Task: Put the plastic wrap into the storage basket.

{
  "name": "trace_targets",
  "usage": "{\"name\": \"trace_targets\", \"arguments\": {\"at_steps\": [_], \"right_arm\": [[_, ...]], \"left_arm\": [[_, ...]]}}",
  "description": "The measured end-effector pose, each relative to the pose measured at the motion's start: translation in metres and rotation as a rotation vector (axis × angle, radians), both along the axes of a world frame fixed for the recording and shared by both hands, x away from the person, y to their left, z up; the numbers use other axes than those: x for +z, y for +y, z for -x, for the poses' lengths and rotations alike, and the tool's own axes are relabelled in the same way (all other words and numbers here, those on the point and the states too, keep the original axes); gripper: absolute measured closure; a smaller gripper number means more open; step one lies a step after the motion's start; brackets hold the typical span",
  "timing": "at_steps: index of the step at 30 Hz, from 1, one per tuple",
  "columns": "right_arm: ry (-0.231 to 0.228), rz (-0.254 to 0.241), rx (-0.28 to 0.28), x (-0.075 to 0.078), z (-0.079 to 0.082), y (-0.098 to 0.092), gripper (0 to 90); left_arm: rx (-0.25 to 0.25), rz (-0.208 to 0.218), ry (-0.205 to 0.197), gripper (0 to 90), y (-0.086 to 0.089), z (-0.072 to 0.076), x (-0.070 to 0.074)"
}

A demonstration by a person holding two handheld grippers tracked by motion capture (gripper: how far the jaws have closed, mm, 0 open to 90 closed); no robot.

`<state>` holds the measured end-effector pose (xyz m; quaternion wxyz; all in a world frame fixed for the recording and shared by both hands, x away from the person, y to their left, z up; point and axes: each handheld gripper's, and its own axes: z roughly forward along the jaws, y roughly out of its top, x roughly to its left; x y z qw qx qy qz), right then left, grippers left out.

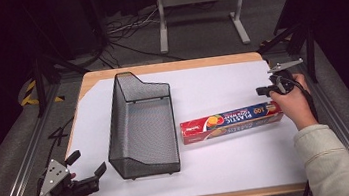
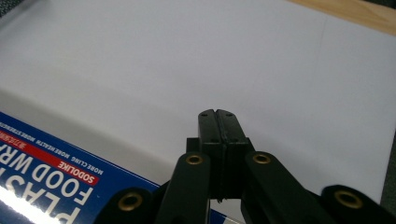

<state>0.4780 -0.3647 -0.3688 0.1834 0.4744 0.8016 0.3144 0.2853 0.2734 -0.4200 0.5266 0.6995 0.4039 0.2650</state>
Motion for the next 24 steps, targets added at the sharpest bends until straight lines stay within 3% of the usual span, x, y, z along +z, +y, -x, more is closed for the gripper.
{"name": "trace_targets", "arguments": {"at_steps": [11, 15, 24], "right_arm": [[0.116, 0.034, -0.033, -0.015, -0.01, -0.001, 90.0], [0.177, 0.06, -0.053, -0.024, -0.014, -0.003, 90.0], [0.227, 0.077, -0.062, -0.029, -0.018, -0.003, 90.0]], "left_arm": [[0.001, -0.002, -0.001, 4.9, 0.001, 0.001, 0.0], [0.003, -0.001, 0.001, 4.9, 0.001, 0.001, 0.0], [0.003, 0.002, -0.001, 4.9, 0.001, 0.001, 0.0]]}}
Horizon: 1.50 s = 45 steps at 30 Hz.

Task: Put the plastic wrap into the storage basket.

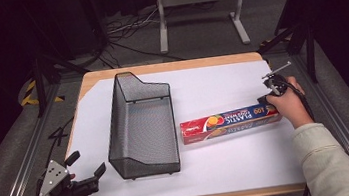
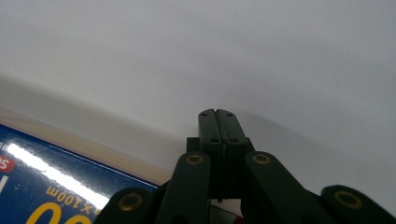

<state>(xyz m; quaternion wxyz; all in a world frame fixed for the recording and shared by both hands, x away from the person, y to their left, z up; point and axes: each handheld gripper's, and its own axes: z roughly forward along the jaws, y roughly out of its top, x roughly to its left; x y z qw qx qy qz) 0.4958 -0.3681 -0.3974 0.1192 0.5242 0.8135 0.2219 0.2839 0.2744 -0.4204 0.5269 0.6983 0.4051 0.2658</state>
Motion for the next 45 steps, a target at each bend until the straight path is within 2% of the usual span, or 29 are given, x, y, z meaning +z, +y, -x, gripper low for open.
{"name": "trace_targets", "arguments": {"at_steps": [10, 16, 21, 27, 29, 32, 35, 37, 38, 40, 42, 45], "right_arm": [[0.089, 0.021, -0.01, 0.004, 0.009, -0.001, 90.0], [0.103, 0.013, -0.012, 0.004, 0.024, -0.004, 90.0], [0.147, 0.0, 0.002, 0.004, 0.044, -0.007, 90.0], [0.157, -0.019, 0.028, 0.004, 0.066, -0.009, 90.0], [0.155, -0.019, 0.031, 0.004, 0.067, -0.009, 90.0], [0.13, -0.02, 0.032, 0.003, 0.068, -0.01, 90.0], [0.023, -0.05, 0.01, 0.009, 0.069, -0.007, 90.0], [-0.052, -0.078, 0.041, 0.016, 0.071, -0.003, 90.0], [-0.052, -0.078, 0.041, 0.016, 0.071, -0.003, 90.0], [-0.141, -0.104, 0.103, 0.027, 0.077, 0.01, 90.0], [-0.187, -0.114, 0.155, 0.035, 0.084, 0.025, 90.0], [-0.231, -0.139, 0.226, 0.041, 0.091, 0.044, 90.0]], "left_arm": [[0.002, -0.002, -0.003, 4.9, 0.0, 0.001, 0.0], [0.001, -0.002, -0.002, 4.9, 0.0, 0.001, 0.0], [0.002, -0.006, -0.002, 4.9, -0.002, 0.0, 0.001], [-0.001, -0.008, 0.001, 4.9, -0.003, -0.001, 0.001], [-0.001, -0.006, 0.001, 4.9, -0.003, -0.001, 0.001], [-0.004, -0.011, -0.002, 4.9, -0.004, -0.001, 0.001], [-0.004, -0.009, 0.001, 4.9, -0.003, -0.001, 0.001], [0.0, -0.005, 0.001, 4.9, -0.003, -0.001, 0.001], [0.0, -0.005, 0.001, 4.9, -0.003, -0.001, 0.001], [0.0, -0.007, 0.001, 4.9, -0.002, -0.001, 0.001], [0.003, -0.007, 0.001, 4.9, -0.003, -0.001, 0.001], [0.003, -0.009, 0.0, 4.9, -0.002, 0.0, 0.001]]}}
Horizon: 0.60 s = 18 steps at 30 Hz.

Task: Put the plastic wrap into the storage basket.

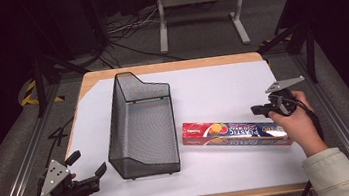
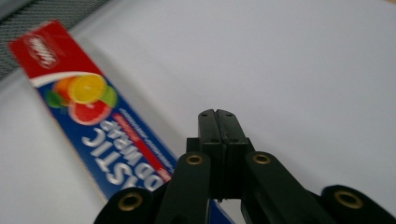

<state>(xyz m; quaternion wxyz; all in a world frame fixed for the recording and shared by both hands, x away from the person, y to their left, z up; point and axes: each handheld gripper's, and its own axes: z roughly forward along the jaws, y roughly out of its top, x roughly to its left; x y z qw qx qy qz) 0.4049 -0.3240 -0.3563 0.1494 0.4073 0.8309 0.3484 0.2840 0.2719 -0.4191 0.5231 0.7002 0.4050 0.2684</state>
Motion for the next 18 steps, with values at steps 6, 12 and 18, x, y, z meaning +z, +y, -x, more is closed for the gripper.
{"name": "trace_targets", "arguments": {"at_steps": [6, 12, 18], "right_arm": [[-0.02, -0.109, 0.102, 0.003, 0.012, 0.036, 90.0], [-0.069, -0.152, 0.208, 0.001, 0.026, 0.071, 90.0], [-0.102, -0.148, 0.272, -0.009, 0.035, 0.097, 90.0]], "left_arm": [[-0.002, 0.002, 0.0, 4.9, 0.0, 0.0, 0.0], [-0.001, 0.007, -0.002, 4.9, 0.001, 0.0, -0.001], [-0.006, 0.011, -0.005, 4.9, 0.001, 0.0, 0.0]]}}
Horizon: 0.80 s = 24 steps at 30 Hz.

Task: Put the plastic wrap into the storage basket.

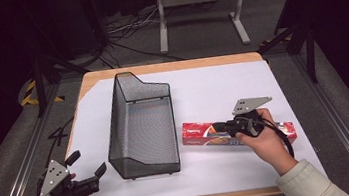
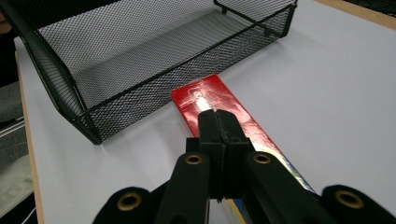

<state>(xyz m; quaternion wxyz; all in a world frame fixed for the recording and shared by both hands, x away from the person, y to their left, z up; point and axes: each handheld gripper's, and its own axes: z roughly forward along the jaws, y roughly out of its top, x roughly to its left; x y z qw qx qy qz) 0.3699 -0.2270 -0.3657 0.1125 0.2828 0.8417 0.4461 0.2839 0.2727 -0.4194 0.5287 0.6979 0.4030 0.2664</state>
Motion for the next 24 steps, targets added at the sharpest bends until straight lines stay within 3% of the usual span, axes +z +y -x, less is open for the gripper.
{"name": "trace_targets", "arguments": {"at_steps": [13, 18, 24], "right_arm": [[-0.091, 0.047, 0.065, -0.033, 0.005, 0.042, 88.3], [-0.107, 0.058, 0.081, -0.043, 0.005, 0.052, 90.0], [-0.093, 0.09, 0.102, -0.055, 0.002, 0.062, 90.0]], "left_arm": [[-0.001, 0.001, -0.002, 4.9, 0.0, 0.0, 0.0], [-0.002, 0.002, -0.001, 4.8, 0.001, 0.0, 0.0], [-0.002, 0.003, -0.002, 4.9, 0.001, 0.0, 0.0]]}}
